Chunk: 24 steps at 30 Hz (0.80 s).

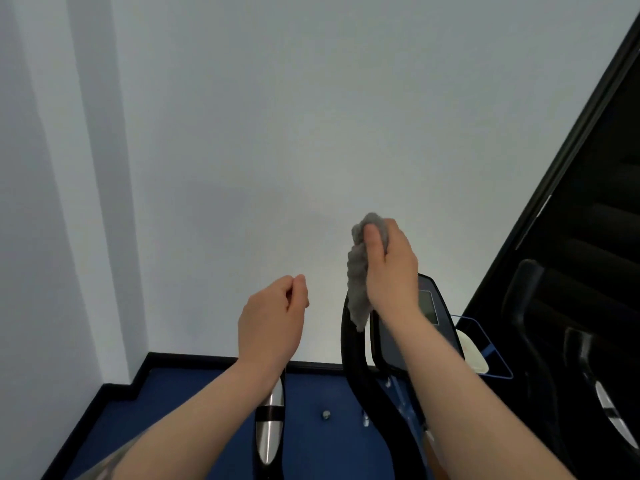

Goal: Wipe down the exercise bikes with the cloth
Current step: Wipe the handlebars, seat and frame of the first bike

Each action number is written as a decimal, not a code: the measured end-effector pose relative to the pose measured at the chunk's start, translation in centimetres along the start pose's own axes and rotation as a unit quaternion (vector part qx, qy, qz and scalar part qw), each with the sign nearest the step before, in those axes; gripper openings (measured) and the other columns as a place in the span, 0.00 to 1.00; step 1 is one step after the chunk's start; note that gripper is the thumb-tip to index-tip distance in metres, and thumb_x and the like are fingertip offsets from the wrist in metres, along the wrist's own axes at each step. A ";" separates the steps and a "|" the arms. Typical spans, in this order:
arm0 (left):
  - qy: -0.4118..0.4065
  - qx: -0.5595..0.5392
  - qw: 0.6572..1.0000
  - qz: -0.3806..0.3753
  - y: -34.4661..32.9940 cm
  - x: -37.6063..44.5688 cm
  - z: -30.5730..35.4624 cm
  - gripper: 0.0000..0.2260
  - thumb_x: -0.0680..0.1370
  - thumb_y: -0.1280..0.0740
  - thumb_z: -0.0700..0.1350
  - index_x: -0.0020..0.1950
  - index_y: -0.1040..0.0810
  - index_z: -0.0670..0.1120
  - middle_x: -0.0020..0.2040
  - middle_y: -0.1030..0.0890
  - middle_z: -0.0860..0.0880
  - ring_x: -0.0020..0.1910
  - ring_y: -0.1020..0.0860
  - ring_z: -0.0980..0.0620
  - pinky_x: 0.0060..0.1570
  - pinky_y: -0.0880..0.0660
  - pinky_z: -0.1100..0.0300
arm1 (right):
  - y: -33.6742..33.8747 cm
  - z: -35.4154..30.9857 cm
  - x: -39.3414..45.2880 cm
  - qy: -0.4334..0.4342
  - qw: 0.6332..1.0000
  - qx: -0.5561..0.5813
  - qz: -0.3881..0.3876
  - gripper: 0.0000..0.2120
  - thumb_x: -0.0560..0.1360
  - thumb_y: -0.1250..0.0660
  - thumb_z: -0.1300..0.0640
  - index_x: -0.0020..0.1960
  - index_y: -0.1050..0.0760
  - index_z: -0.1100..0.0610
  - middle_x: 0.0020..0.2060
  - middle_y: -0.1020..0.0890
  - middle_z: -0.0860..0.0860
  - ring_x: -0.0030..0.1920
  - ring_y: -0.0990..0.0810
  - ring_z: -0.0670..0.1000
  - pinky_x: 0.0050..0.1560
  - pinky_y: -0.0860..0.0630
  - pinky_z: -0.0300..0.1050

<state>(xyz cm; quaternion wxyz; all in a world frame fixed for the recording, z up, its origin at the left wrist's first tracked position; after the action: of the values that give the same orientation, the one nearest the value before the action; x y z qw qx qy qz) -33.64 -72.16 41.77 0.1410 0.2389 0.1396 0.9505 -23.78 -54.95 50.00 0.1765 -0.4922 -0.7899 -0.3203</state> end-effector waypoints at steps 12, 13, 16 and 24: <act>-0.003 -0.031 0.999 -0.009 0.1 -0.2 -0.5 0.19 0.82 0.43 0.53 0.32 0.26 0.51 0.30 0.23 0.56 0.28 0.24 0.53 0.33 0.24 0.50 | 0.5 2.5 -3.2 -0.092 0.990 0.106 0.021 0.08 0.83 0.45 0.49 0.61 0.34 0.46 0.49 0.22 0.41 0.49 0.23 0.37 0.41 0.32 0.23; -0.002 -0.031 0.999 -0.006 0.1 -0.2 -0.5 0.20 0.82 0.43 0.53 0.32 0.26 0.51 0.30 0.23 0.55 0.29 0.24 0.52 0.34 0.24 0.49 | 0.0 2.3 -3.5 -0.089 0.990 0.106 0.007 0.08 0.83 0.45 0.49 0.62 0.35 0.46 0.50 0.22 0.42 0.50 0.22 0.40 0.42 0.31 0.24; -0.003 -0.029 1.000 -0.006 0.1 -0.2 -0.5 0.19 0.82 0.43 0.54 0.33 0.25 0.52 0.31 0.22 0.57 0.29 0.23 0.53 0.34 0.24 0.49 | -1.3 3.7 -6.7 -0.096 0.994 0.041 -0.023 0.12 0.82 0.43 0.48 0.65 0.35 0.46 0.51 0.22 0.41 0.51 0.21 0.42 0.46 0.29 0.31; -0.006 -0.030 0.999 -0.008 0.0 0.0 -0.3 0.19 0.83 0.43 0.54 0.34 0.24 0.52 0.30 0.22 0.57 0.30 0.22 0.52 0.36 0.23 0.49 | -1.8 3.1 -6.3 -0.122 0.990 0.070 -0.024 0.18 0.80 0.38 0.53 0.68 0.38 0.51 0.60 0.24 0.53 0.57 0.22 0.52 0.58 0.24 0.53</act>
<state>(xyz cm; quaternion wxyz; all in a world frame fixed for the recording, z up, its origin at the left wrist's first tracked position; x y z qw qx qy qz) -33.74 -72.22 41.52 0.1566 0.2395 0.1120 0.9516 -22.41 -57.57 43.42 0.1053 -0.4949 -0.8376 -0.2061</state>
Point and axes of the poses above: each hand's wrist, its own x-axis towards the middle knuckle, its own y-axis out of the back of the hand, z = x × y, the point moved 10 cm from there along x, towards the middle knuckle
